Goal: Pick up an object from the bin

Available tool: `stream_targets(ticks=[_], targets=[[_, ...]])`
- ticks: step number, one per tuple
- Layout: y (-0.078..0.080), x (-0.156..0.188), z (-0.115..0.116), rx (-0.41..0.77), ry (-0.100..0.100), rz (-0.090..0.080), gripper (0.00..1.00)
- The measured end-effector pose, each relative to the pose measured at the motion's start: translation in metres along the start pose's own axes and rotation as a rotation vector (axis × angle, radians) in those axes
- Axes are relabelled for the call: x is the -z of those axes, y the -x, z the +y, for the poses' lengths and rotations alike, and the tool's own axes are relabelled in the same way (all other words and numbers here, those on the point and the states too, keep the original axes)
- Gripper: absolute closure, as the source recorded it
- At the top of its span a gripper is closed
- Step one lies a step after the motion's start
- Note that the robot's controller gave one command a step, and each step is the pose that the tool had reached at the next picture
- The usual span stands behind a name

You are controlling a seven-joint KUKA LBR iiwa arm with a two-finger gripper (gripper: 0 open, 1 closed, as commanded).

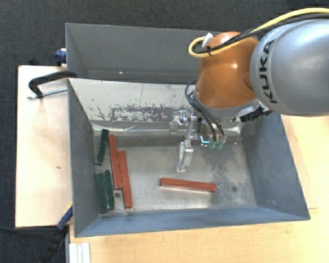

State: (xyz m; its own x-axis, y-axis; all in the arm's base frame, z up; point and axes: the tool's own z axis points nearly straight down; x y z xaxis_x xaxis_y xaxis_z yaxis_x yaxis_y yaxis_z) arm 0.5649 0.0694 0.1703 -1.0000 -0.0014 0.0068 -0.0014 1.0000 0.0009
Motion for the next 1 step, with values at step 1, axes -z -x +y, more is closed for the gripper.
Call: stream_targets(ticks=[1], targets=[[0.0004, 0.0022, 0.0, 0.0, 0.0, -0.003, 0.0]])
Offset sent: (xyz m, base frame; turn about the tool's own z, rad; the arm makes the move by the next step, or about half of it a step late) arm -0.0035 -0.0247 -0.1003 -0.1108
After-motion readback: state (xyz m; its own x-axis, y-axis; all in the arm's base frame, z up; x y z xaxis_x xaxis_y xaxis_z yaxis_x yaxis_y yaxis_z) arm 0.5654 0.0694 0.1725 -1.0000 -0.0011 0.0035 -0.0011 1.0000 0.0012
